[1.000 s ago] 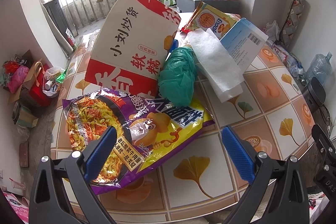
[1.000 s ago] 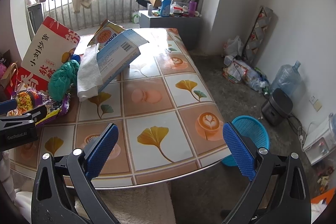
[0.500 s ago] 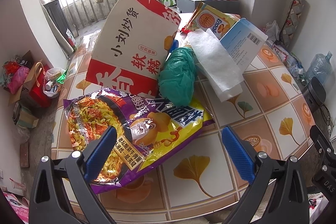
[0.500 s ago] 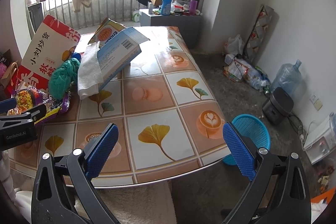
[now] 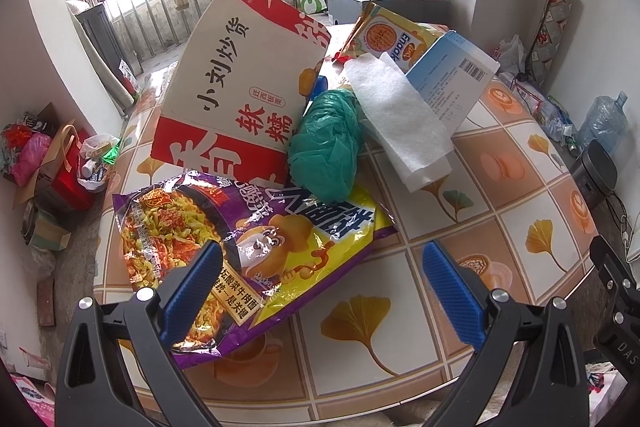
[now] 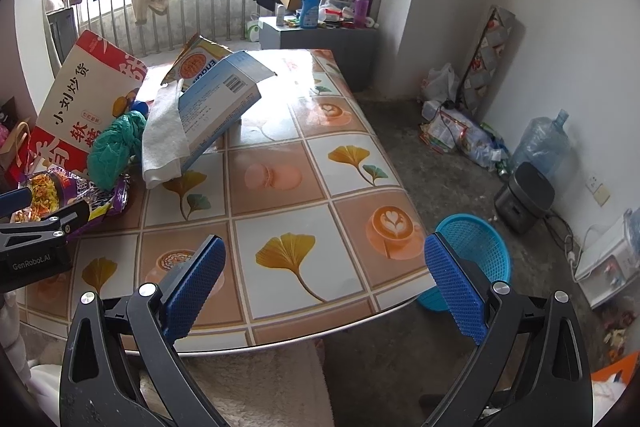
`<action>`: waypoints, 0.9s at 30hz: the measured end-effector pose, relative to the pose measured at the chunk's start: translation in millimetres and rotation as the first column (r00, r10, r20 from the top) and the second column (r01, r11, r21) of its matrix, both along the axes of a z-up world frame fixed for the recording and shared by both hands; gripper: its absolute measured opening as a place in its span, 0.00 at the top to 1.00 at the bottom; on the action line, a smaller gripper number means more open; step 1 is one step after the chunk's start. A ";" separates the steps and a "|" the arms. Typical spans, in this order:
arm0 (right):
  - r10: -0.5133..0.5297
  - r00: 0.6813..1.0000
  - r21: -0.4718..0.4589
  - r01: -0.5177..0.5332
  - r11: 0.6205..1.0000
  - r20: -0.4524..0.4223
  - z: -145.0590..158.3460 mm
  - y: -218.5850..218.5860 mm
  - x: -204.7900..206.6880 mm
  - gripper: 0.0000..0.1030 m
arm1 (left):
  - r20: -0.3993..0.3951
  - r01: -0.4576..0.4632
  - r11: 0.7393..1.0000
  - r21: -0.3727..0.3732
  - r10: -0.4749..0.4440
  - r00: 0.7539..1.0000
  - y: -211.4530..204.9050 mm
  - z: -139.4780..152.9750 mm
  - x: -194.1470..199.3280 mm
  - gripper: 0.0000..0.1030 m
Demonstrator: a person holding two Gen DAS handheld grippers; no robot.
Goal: Collect trash
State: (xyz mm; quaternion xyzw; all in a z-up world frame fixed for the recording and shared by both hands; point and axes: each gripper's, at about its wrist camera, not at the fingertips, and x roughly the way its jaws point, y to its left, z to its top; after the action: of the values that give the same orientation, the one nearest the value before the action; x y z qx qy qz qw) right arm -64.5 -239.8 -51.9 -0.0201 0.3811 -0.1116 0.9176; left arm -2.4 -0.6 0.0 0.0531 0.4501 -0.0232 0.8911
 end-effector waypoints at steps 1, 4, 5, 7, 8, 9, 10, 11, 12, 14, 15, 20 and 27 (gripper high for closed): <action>-0.001 1.000 -0.002 0.001 1.000 -0.001 -0.1 -0.1 -0.2 0.08 | 0.000 0.000 1.000 0.000 0.000 1.000 -0.2 -0.1 0.2 0.05; -0.003 1.000 -0.003 0.003 1.000 -0.001 0.4 -0.5 -0.5 0.08 | 0.000 0.000 1.000 0.001 0.000 1.000 -0.3 -0.1 0.4 0.05; -0.003 1.000 -0.003 0.003 1.000 0.000 0.6 -0.9 -0.5 0.08 | -0.001 0.000 1.000 0.000 0.000 1.000 -0.3 -0.1 0.3 0.05; -0.005 1.000 -0.004 0.005 1.000 0.002 1.4 -1.1 -1.0 0.08 | 0.000 0.000 1.000 0.001 0.000 1.000 -0.3 -0.2 0.2 0.05; -0.005 1.000 -0.004 0.005 1.000 0.002 1.6 -1.2 -1.1 0.08 | -0.001 -0.001 1.000 0.001 0.001 1.000 -0.7 -0.3 0.8 0.05; -0.005 1.000 -0.005 0.005 1.000 0.002 1.5 -1.3 -0.9 0.08 | -0.001 0.000 1.000 0.001 0.000 1.000 -0.7 -0.3 0.8 0.05; -0.005 1.000 -0.004 0.005 1.000 0.002 1.7 -1.5 -0.7 0.08 | -0.001 0.000 1.000 0.001 0.000 1.000 -0.6 -0.4 0.8 0.05; -0.005 1.000 -0.004 0.005 1.000 0.002 1.7 -1.5 -0.7 0.08 | -0.001 -0.001 1.000 0.001 0.001 1.000 -0.6 -0.4 0.8 0.05; -0.005 1.000 -0.003 0.005 1.000 0.001 1.6 -1.5 -0.7 0.08 | -0.001 -0.001 1.000 0.001 0.001 1.000 -0.7 -0.4 0.7 0.05; -0.005 1.000 -0.004 0.005 1.000 0.002 1.5 -1.3 -0.7 0.08 | -0.002 -0.001 1.000 0.001 0.001 1.000 -1.1 -0.9 1.1 0.05; -0.006 1.000 -0.005 0.006 1.000 0.002 1.6 -1.3 -1.0 0.08 | -0.003 -0.001 1.000 0.001 0.001 1.000 -1.1 -1.1 1.2 0.05; -0.007 1.000 -0.002 0.007 1.000 0.001 1.6 -3.0 -0.8 0.08 | -0.004 -0.001 1.000 0.001 0.001 1.000 -0.9 -1.5 1.3 0.05; -0.009 1.000 -0.001 0.009 1.000 0.001 1.1 -3.6 -0.6 0.08 | -0.004 -0.002 1.000 0.002 0.002 1.000 -0.5 -1.9 1.5 0.05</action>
State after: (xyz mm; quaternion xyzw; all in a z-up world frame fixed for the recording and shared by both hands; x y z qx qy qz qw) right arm -65.1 -243.3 -50.8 -0.0188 0.3806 -0.1157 0.9173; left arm -0.9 -1.1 -1.9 0.0535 0.4517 -0.0222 0.8903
